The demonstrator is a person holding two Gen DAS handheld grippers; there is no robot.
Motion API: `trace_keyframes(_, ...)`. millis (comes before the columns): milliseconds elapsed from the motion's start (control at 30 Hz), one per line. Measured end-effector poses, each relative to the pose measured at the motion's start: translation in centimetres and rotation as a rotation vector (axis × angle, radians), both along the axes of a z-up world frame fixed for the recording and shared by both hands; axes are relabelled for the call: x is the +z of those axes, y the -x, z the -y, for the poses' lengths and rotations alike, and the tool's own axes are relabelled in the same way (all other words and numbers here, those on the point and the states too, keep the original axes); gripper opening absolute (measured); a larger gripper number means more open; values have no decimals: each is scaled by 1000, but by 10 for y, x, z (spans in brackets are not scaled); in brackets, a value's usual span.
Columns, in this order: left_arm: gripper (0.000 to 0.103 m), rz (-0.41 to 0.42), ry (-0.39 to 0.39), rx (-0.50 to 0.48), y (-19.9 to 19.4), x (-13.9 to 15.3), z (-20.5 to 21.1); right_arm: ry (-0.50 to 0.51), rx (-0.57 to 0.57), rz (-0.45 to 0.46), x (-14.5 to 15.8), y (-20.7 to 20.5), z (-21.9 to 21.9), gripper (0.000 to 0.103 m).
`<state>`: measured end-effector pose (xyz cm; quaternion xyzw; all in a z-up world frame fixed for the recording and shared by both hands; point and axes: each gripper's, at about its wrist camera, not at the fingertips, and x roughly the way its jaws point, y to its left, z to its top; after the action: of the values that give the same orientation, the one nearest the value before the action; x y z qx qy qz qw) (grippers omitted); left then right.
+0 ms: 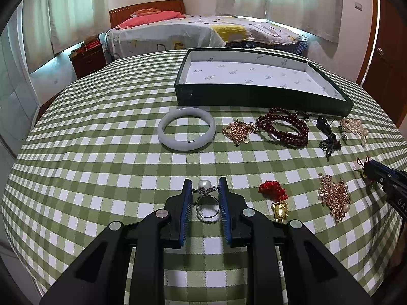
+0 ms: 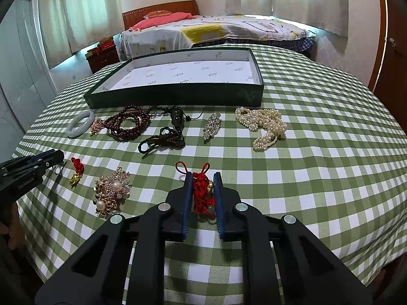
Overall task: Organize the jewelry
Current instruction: 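Carry the ring and tassel into the green tray while both tools open to release them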
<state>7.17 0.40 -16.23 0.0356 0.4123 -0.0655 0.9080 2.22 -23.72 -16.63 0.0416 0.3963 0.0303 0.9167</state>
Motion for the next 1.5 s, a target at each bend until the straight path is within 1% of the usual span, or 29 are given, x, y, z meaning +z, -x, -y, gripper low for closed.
trace_keyframes(467,22,30,13,9,3,11,-2,-20,-13,33,13,2,3,14)
trace_keyframes(700,22,47,50,5,-7,27,0,-52,-18,72,32,-4,8,14)
trace_keyframes(900,22,76,73,-22,-30,44,12,-55,-19,135,57,-31,10,14)
trace_keyframes(1000,22,116,78,-41,-49,57,22,-43,-20,179,72,-55,11,14)
trace_keyframes(1100,22,148,79,-47,-72,65,31,-38,-25,201,79,-82,13,14)
trace_keyframes(1200,22,149,111,-39,-108,67,39,-22,-30,196,76,-109,16,14)
trace_keyframes(1267,22,142,103,-34,-124,61,43,-14,-31,164,65,-130,18,14)
trace_keyframes(1333,22,103,89,-32,-147,47,48,-12,-38,124,52,-147,22,14)
trace_keyframes(1500,22,-3,76,-3,-176,13,47,-6,-56,32,22,-172,32,14)
